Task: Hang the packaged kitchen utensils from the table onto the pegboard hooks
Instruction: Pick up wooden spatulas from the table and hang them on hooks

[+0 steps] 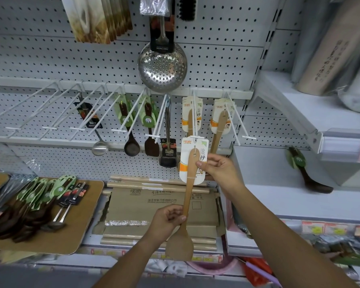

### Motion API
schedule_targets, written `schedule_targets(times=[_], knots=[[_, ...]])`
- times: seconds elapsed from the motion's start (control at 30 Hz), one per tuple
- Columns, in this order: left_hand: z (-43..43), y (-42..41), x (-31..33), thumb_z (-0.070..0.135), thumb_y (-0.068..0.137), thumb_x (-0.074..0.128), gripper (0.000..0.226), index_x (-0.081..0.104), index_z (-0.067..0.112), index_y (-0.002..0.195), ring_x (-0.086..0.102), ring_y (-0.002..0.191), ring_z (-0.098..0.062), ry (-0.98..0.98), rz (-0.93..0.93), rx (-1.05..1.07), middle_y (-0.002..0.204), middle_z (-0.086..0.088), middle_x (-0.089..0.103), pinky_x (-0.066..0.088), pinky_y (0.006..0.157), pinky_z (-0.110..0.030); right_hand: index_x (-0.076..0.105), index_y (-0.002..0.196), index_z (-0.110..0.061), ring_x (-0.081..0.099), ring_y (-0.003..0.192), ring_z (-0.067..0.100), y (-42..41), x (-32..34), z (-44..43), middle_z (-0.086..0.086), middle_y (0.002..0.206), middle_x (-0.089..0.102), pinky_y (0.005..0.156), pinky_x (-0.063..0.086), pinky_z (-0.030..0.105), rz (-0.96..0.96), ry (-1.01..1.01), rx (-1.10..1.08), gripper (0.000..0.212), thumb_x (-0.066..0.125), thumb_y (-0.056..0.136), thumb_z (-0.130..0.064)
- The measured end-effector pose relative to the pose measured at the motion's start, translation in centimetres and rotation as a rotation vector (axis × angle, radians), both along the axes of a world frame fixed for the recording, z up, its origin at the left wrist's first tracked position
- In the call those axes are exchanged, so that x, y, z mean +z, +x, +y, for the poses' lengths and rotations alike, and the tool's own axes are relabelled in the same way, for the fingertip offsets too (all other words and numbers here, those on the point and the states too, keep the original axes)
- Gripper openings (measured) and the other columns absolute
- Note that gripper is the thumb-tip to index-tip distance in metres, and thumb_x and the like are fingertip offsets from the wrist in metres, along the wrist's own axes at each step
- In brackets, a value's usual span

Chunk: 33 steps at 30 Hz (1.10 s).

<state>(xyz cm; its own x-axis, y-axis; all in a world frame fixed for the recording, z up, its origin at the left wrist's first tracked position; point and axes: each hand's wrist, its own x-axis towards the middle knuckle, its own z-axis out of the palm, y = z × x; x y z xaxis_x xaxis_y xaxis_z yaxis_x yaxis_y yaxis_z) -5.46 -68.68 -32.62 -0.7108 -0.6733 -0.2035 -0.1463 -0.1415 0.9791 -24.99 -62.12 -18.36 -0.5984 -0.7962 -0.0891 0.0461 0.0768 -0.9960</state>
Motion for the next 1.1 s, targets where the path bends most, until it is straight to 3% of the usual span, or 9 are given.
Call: schedule_targets(times=[0.4,0.63,0.8,1.1], knots=[[1.5,0.5,0.0,-0.006,0.082,0.073,0.023,0.073,0.005,0.101,0.070,0.087,-0.023,0.007,0.003,-0.004,0.095,-0.018,0.074,0.057,0.078,-0.029,0.069,0.116,-0.003,0.074,0.098,0.032,0.9,0.1,1.4,0.013,0.104,0.077,0.092,0.056,0.055,-0.011,-0.011,0.002,0.030,0.073,0.086,-0.004],[2.8,1.6,0.3,-0.005,0.082,0.073,0.022,0.073,0.005,0.102,0.070,0.090,-0.027,0.012,0.012,0.022,0.094,-0.016,0.075,0.059,0.084,-0.039,0.073,0.108,-0.012,0.075,0.095,0.028,2.2,0.6,2.6,0.009,0.101,0.078,0.092,0.057,0.051,-0.001,-0.030,0.032,0.024,0.075,0.085,-0.005],[3.2,1.8,1.0,-0.003,0.083,0.072,0.023,0.074,0.006,0.104,0.071,0.088,-0.022,0.004,0.024,0.014,0.094,-0.012,0.075,0.059,0.083,-0.034,0.072,0.112,-0.008,0.075,0.096,0.029,2.3,1.0,2.9,0.009,0.102,0.078,0.092,0.056,0.055,0.007,-0.036,0.020,0.027,0.076,0.085,-0.008],[2.8,1.6,1.6,-0.004,0.083,0.072,0.026,0.071,0.003,0.108,0.069,0.088,-0.024,-0.003,0.019,0.049,0.097,-0.020,0.073,0.058,0.086,-0.039,0.073,0.107,-0.010,0.075,0.096,0.027,2.4,1.3,1.8,0.008,0.098,0.078,0.092,0.056,0.055,0.017,-0.044,-0.009,0.022,0.076,0.085,-0.009]])
